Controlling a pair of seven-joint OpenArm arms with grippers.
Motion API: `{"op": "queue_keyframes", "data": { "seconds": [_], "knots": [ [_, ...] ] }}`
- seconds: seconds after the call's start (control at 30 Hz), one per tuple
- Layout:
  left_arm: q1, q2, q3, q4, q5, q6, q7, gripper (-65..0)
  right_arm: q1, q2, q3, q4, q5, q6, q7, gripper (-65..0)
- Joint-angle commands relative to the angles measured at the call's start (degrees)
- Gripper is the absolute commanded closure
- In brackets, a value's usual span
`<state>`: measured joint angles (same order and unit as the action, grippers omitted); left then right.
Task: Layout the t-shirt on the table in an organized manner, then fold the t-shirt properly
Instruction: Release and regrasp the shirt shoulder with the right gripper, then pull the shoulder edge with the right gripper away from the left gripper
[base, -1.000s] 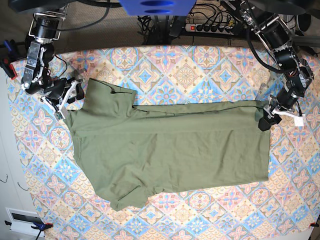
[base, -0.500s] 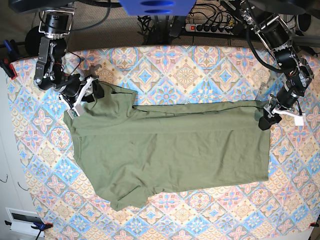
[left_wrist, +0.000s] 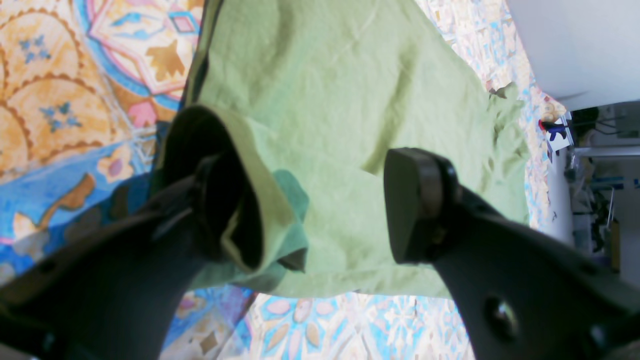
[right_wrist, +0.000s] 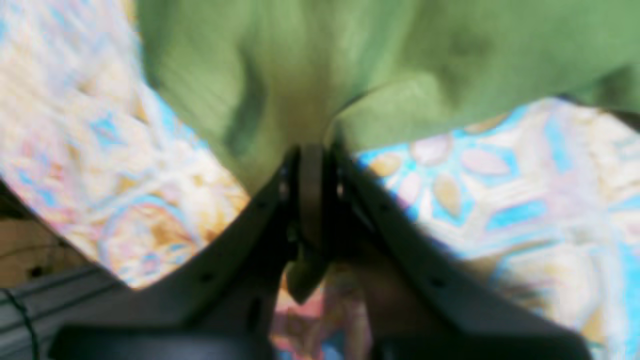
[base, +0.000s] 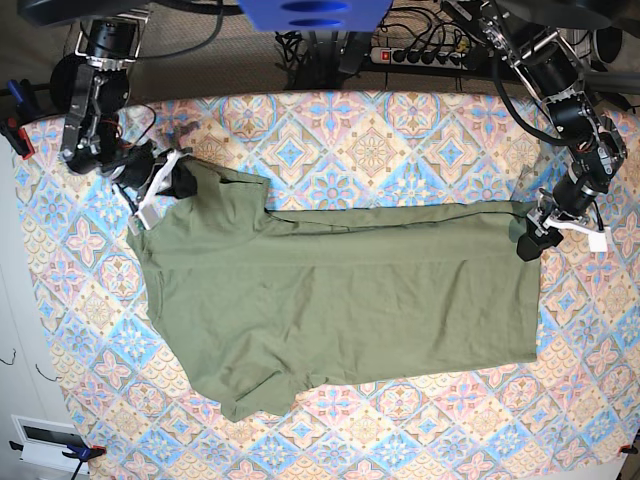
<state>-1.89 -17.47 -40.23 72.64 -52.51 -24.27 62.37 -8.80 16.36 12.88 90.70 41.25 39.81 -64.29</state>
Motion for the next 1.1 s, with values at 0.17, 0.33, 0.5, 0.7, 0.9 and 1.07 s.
{"op": "queue_keyframes", "data": {
  "seconds": [0.17,0.33,0.5,0.7,0.9,1.07],
  "knots": [
    [-0.79,-1.03,-0.17,1.07,-0.9,-0.56,-0.79,-42.4,6.56,1.0,3.16,1.3,2.13,0.19,1.48,-2.1],
    [-0.79,-0.94,-0.17,1.07,-0.9,-0.56,-0.7,-42.4,16.05,0.74,2.98,-3.35,2.04,0.19,1.57,-2.1],
    [-0.26,-1.12,-0.17,1.07,-0.98,-0.56,-0.7,-42.4,22.12,0.74,2.98,-10.39,1.95,0.19,1.65,-2.2],
    [1.76,-0.77,-0.08,6.35,-0.72,-0.56,-0.79,-42.4,25.11,0.74,-0.71,-14.87,1.95,0.19,2.09,-2.2],
    [2.02,-0.77,-0.08,8.19,-0.72,-0.56,-0.7,-42.4,24.67,0.74,-1.06,-14.52,1.95,0.19,2.45,-2.1],
    [2.2,-0.86,-0.08,8.19,-0.72,-0.56,-0.7,-42.4,21.5,1.18,-0.45,-13.46,2.04,0.19,2.36,-2.0]
  ]
}}
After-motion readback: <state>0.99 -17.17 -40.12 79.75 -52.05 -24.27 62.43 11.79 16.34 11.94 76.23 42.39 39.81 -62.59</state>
